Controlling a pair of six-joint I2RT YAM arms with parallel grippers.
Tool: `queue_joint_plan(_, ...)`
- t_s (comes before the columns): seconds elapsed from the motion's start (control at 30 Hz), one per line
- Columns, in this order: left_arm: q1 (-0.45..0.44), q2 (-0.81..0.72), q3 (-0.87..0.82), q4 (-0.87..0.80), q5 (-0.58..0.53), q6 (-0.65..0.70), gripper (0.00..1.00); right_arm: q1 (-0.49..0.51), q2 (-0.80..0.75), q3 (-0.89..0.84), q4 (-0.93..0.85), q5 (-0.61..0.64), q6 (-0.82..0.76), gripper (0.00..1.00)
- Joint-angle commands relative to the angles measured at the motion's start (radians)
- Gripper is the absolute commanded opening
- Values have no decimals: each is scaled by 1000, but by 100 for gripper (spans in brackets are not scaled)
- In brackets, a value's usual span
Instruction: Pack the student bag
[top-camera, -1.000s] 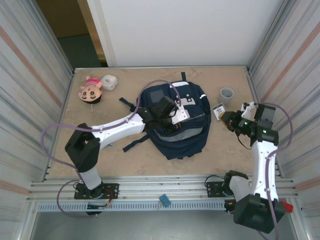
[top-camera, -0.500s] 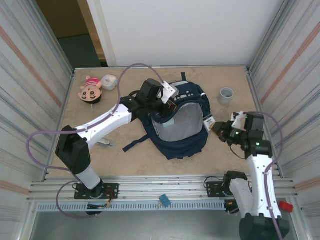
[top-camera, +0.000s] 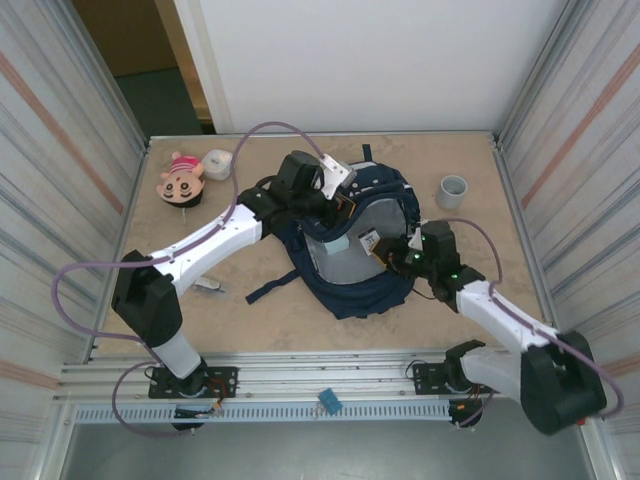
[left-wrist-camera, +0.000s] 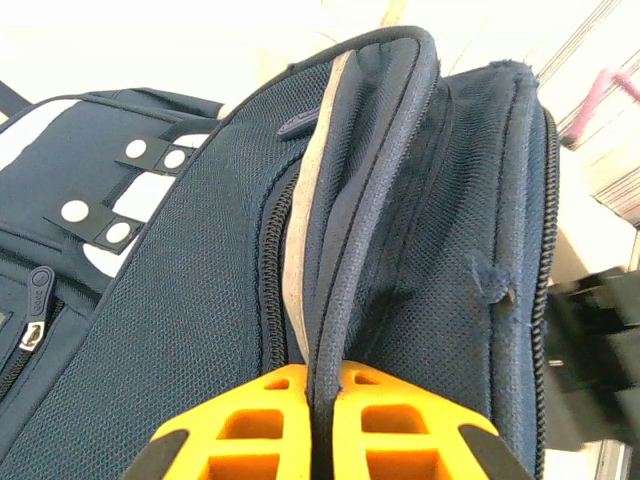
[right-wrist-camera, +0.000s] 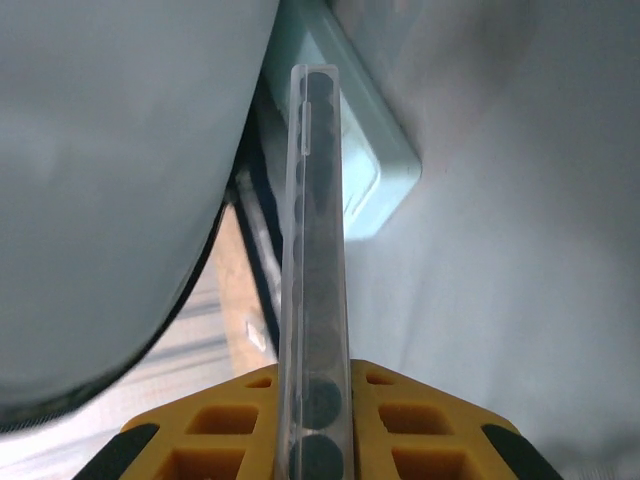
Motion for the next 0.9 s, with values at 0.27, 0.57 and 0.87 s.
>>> queue_joint_plan(0.27,17,-45,68,140,72,-42,0,48,396,202,321,161,66,18)
queue_joint_plan(0.57,25,-59,66,156,88,-48,0,28,627,318,359,151,119,20)
queue_joint_plan(0.87,37,-62,58,139,55,-44,0,18,595,297,208,156,138,40)
